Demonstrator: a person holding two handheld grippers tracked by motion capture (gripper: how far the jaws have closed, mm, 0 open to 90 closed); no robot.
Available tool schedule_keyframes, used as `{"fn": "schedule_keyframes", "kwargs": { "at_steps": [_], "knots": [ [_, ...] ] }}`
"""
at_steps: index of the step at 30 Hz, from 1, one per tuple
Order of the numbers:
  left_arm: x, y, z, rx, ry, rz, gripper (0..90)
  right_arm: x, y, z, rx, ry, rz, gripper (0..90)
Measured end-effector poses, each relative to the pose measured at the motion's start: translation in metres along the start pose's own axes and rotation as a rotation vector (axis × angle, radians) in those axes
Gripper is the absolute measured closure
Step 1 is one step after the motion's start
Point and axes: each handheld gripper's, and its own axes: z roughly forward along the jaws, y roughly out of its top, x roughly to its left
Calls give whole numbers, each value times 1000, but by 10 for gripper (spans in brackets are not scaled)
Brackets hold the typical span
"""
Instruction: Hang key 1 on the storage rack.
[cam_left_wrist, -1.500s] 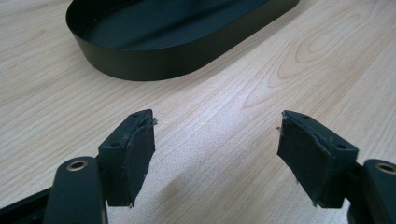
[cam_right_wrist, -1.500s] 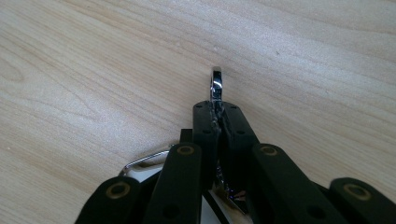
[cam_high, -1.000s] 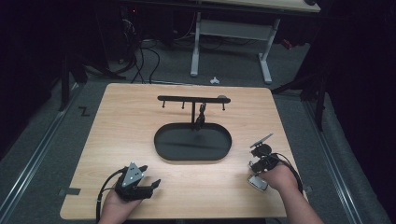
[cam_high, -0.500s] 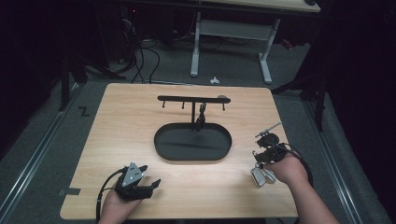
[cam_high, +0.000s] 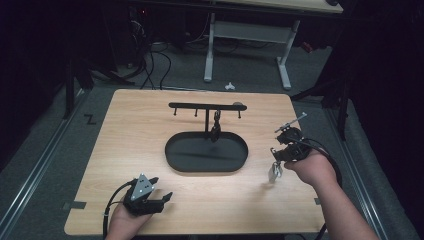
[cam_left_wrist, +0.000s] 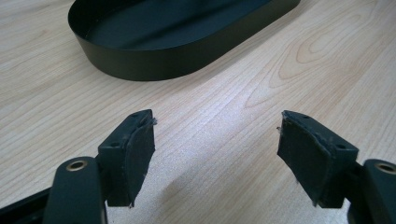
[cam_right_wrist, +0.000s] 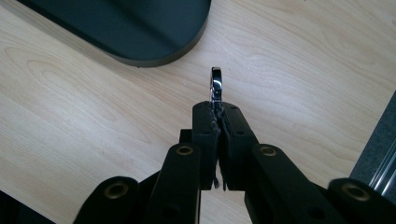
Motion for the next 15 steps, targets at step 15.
{"fn": "schedule_keyframes", "kwargs": {
  "at_steps": [15],
  "knots": [
    [1,0,0,-2,0,-3,275,12,25,-10,8,-11,-51,864]
  ]
}}
